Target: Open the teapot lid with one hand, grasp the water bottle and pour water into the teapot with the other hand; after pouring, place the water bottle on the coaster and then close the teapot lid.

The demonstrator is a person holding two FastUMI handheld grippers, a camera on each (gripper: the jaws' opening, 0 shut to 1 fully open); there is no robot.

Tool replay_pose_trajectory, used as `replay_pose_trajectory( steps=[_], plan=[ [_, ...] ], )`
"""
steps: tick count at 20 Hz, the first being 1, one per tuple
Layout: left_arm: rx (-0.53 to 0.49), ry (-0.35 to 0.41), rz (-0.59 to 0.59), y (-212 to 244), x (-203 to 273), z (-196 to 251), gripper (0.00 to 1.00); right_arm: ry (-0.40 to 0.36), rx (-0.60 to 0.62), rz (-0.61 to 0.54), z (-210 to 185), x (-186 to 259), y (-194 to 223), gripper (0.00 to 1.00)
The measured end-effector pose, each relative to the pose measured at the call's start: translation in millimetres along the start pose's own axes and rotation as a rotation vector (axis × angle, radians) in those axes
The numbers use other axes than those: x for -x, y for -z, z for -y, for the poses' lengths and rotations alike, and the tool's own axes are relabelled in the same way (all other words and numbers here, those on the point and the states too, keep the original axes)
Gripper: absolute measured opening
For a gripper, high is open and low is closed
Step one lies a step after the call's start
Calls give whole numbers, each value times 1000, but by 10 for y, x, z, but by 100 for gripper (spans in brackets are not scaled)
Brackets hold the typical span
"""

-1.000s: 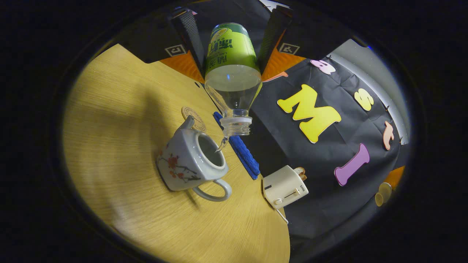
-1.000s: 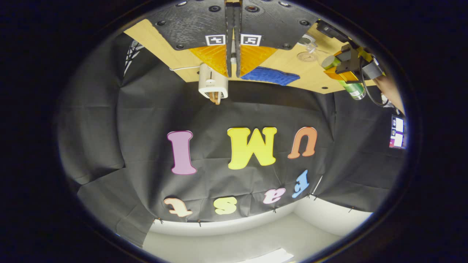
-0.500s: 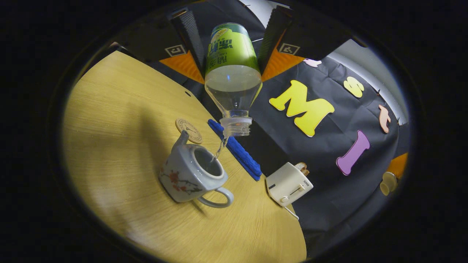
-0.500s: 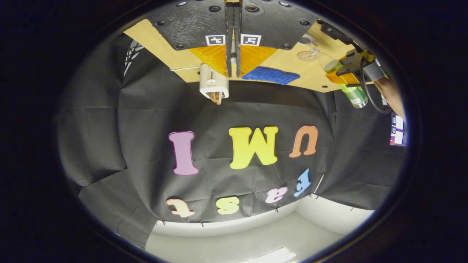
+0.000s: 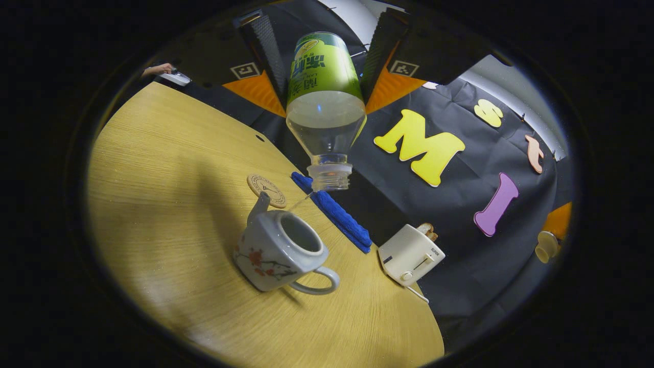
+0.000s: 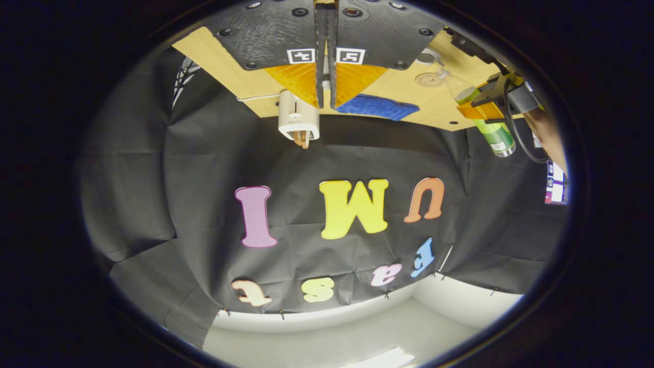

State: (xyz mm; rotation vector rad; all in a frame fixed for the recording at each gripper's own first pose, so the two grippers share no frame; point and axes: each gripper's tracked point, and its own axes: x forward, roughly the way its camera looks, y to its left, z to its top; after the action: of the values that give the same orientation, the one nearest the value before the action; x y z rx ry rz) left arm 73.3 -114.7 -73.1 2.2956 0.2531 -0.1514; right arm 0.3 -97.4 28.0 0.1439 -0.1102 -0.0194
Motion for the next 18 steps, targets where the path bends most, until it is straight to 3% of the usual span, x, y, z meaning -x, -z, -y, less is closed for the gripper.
replay_pose_trajectory(
  steps=[6, 9, 11, 14, 18],
  plan=[
    [14, -15, 5, -18, 6, -42, 76, 3, -2, 0, 23, 9, -3, 0],
    [83, -30, 33, -42, -5, -55, 76, 0, -12, -1, 46, 25, -25, 0],
    [227, -22, 74, -55, 6, -27, 76, -6, -31, 8, 59, 59, -78, 0],
    [559, 48, 152, -140, 11, 101, 76, 28, -34, 28, 192, 62, -129, 1],
    [903, 33, 144, 94, -99, 89, 76, 90, -16, 34, 384, 77, -136, 0]
  ],
)
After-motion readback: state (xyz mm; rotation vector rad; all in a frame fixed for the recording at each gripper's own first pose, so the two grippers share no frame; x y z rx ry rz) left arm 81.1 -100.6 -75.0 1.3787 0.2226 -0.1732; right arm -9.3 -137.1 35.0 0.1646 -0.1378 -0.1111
